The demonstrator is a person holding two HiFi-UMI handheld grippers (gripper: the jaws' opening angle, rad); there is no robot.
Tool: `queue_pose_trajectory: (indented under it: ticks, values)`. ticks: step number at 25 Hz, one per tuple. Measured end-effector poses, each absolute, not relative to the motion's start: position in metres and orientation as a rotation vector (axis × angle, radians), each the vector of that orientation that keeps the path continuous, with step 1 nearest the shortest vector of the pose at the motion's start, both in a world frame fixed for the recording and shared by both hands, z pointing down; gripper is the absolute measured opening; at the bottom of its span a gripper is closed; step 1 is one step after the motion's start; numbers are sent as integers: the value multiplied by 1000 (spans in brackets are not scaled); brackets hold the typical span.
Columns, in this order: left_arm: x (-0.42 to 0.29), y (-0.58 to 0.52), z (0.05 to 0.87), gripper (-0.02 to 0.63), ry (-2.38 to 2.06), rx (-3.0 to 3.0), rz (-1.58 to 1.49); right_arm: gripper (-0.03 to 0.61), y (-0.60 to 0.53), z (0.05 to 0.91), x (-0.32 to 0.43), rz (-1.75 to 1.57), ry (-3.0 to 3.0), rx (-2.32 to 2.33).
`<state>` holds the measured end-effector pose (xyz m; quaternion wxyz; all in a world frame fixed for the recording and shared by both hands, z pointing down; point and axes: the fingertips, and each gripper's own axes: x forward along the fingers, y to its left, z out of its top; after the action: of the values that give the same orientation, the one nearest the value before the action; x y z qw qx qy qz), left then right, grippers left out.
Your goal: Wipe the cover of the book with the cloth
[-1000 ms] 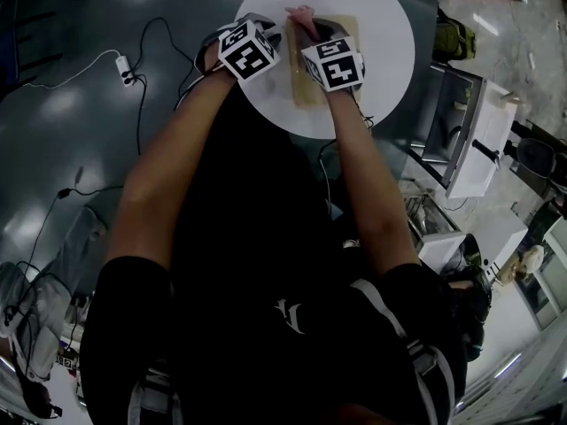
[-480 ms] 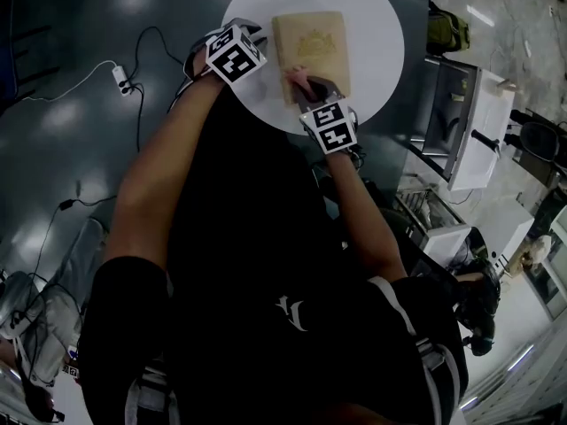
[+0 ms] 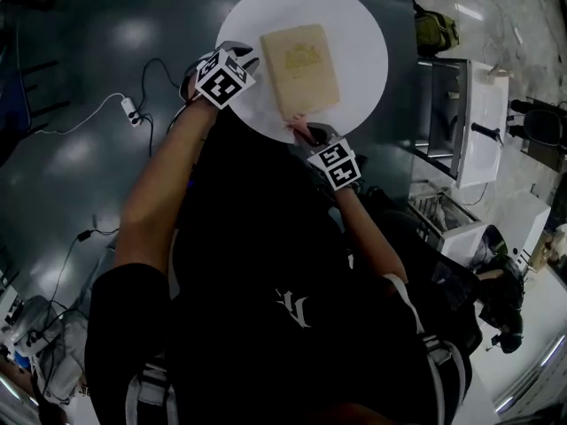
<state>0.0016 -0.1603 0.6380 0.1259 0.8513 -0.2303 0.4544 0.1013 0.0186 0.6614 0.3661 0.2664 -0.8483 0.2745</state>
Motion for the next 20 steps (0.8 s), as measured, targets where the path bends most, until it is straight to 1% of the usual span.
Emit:
queue_pose_trajectory:
  ticks: [5,9,13,16,20]
  values:
    - [14,-139,578,83,-579,2585,1180,35,-19,558,96,716,-2483,890]
    - [29,-122,507,74,-505,2686,1005,34,-45,465,109,676,-2665,1032]
    - [41,-115,427,29,-366,2889,874,35,-56,374,117,438,-2835,1136]
    - [36,-109,361,5,-254,3010,725,34,-50,312,111,279,-2921,1239]
    - [14,-90,299,5,-180,3058,535,34,-25,246,92,174,-2987,1312]
